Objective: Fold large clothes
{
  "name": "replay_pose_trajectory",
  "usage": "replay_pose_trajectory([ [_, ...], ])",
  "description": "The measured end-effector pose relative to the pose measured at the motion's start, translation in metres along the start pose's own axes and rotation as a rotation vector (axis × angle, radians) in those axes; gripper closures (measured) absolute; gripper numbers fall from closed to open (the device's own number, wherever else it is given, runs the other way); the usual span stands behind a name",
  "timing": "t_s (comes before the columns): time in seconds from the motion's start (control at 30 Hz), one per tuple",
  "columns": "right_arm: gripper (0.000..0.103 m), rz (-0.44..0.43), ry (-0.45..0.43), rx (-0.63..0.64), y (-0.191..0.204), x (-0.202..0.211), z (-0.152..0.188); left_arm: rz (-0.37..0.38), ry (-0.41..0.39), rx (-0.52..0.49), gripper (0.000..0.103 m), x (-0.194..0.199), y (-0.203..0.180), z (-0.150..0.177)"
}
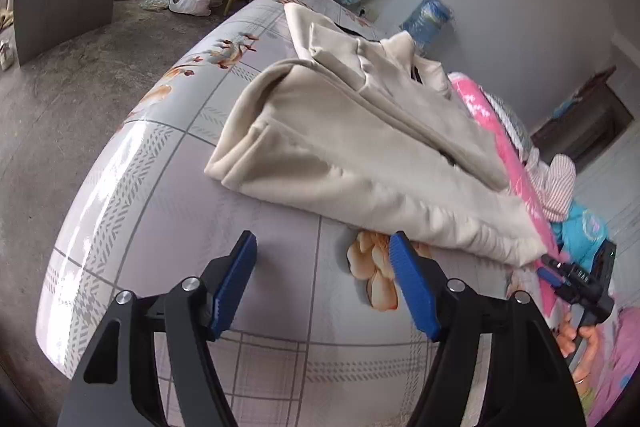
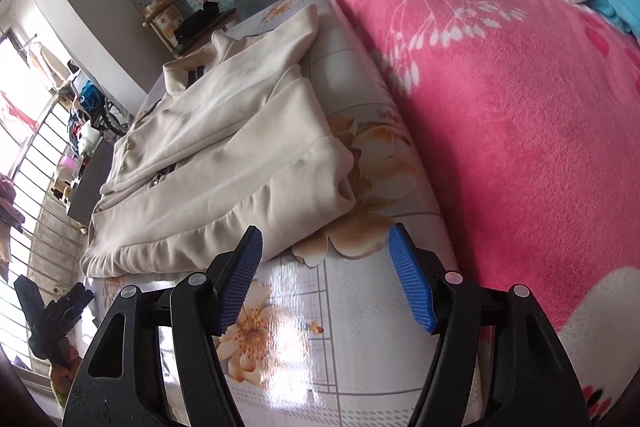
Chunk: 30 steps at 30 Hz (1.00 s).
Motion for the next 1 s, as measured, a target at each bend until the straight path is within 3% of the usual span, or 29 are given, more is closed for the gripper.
replay_pose_trajectory([
  [0.2,0.046,0.014,-0.044,-0.011,0.001,-0.012,-0.019,-0.009,-0.043,0.121,0.04,-0.007,0.014,-0.02],
  [0.43,0.069,0.057,-0.079,0.063,0.012,-0.031,-0.033,-0.14,-0.078,0.118,0.069,-0.021,0.021,-0.033],
  [0.6,0.091,0.086,-0.121,0.123,0.023,-0.024,-0.037,-0.268,-0.087,-0.024,0.092,-0.016,0.007,-0.04],
  [0.73,0.094,0.062,-0.185,0.162,0.039,0.006,-0.043,-0.335,-0.157,-0.152,0.096,0.015,-0.015,-0.052],
  [0.87,0.095,0.031,-0.209,0.195,0.051,0.036,-0.039,-0.334,-0.183,-0.194,0.096,0.05,-0.024,-0.055],
  [1.0,0.095,0.012,-0.185,0.208,0.046,0.065,-0.022,-0.3,-0.112,-0.191,0.097,0.077,-0.016,-0.033],
])
Point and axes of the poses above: each gripper's, at about its wrist camera, not at the fingertips, and x roughly against the way its jaws point, y to its left, z to its underside, the point moved 10 cm from there along -x, roughly the way its jaws point, and after that the axes turned 10 degrees about -x, right-handed, at the moved point
